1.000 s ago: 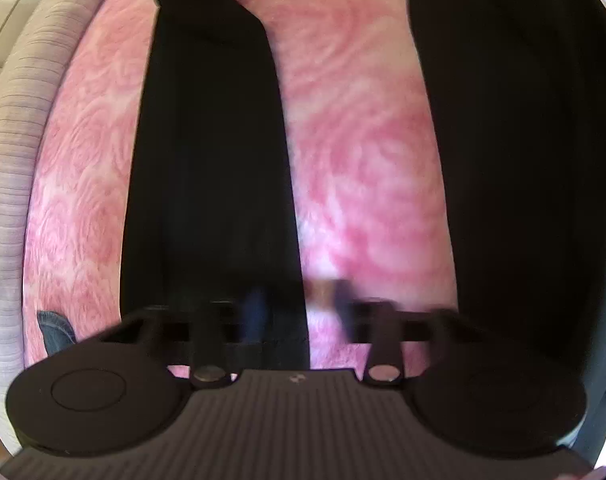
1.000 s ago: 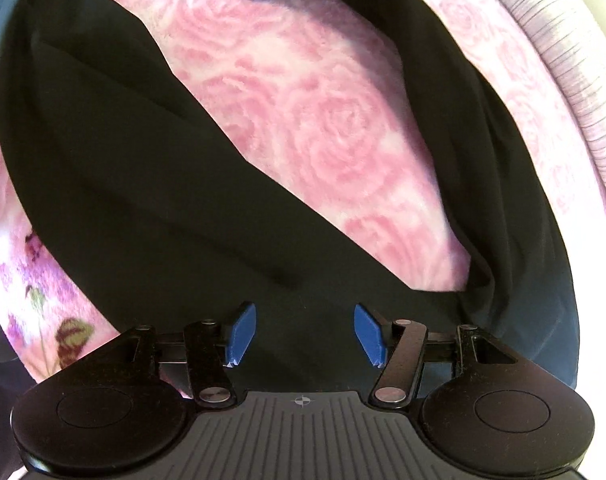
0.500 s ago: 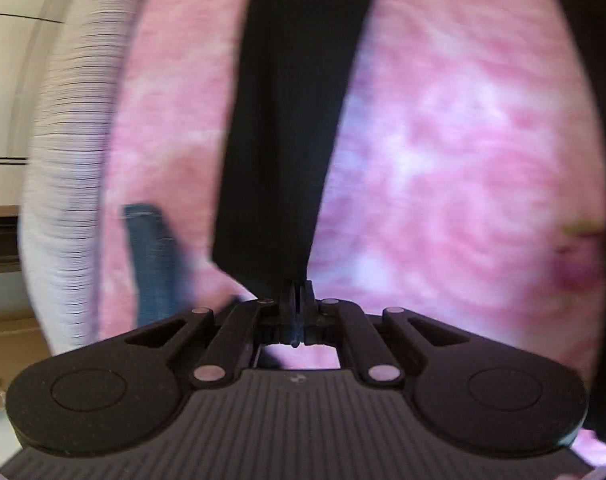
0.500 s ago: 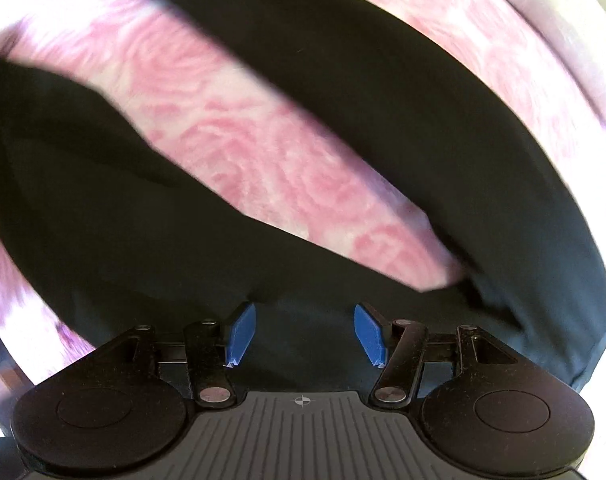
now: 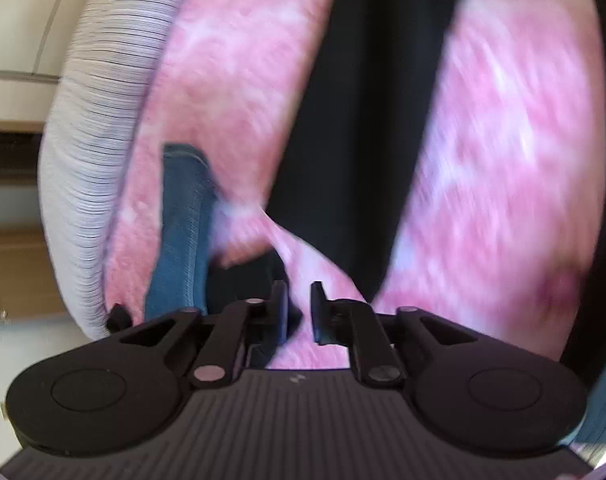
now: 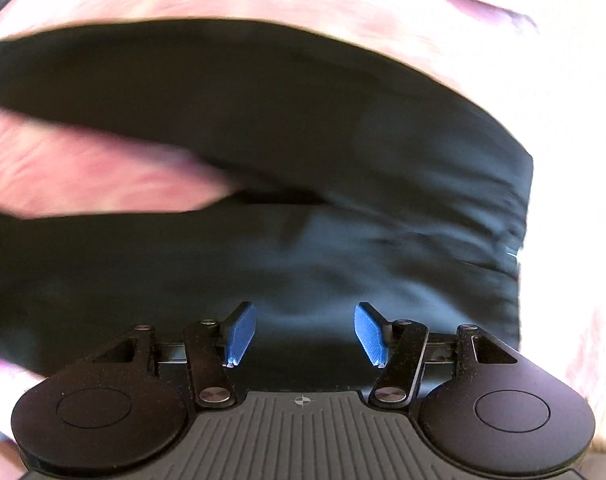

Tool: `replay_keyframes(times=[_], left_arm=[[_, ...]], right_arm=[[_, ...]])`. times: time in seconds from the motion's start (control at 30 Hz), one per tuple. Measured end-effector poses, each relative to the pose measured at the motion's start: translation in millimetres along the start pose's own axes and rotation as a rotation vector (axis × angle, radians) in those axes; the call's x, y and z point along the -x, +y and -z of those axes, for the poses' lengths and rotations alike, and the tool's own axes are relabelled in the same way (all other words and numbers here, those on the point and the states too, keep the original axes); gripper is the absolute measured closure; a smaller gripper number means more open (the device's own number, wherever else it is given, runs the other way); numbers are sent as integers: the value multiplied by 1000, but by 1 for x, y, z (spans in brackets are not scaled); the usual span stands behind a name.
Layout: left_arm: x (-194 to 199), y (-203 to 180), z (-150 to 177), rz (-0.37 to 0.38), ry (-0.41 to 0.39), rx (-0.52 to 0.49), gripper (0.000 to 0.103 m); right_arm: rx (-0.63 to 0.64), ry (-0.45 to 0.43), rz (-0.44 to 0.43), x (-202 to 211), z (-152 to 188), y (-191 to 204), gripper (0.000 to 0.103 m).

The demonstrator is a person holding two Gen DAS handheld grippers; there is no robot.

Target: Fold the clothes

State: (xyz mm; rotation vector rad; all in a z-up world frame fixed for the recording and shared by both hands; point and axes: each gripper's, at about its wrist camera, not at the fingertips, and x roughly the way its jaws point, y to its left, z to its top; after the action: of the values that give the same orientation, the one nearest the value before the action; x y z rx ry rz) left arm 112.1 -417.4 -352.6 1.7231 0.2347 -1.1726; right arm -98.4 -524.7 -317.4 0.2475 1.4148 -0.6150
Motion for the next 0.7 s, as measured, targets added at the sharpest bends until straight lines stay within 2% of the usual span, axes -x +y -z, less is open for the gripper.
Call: replay_keyframes(times=[0.1,0.2,0.3,0.4,0.5,0.6,0.7], left_arm=[[19,-1,-50,12,-30,73,78],[37,-9,-110,38,-68,145,75],[51,-28,-185,120,-136,208,68],[56,-51,-270,182,-201,195,66],[59,-71,-351,225,-257,167,62],[56,-83,-412,265,-304,143,62],[48,-93,-447,294,-330,115,60]], right_arm=[[-102,-34,16,-9,-1,-61,44],[-167,-86,2,-25,-11,-125,44],[-187,-124,-26,-46,-26,-187,44],[-210,-163,-69,-66,-48,-252,44],[-293,-195,-148,-90,-70,-306,42],[-298,-225,-219,-111,-92,-336,40],[-283,-262,-308,-134,-109,-350,40]])
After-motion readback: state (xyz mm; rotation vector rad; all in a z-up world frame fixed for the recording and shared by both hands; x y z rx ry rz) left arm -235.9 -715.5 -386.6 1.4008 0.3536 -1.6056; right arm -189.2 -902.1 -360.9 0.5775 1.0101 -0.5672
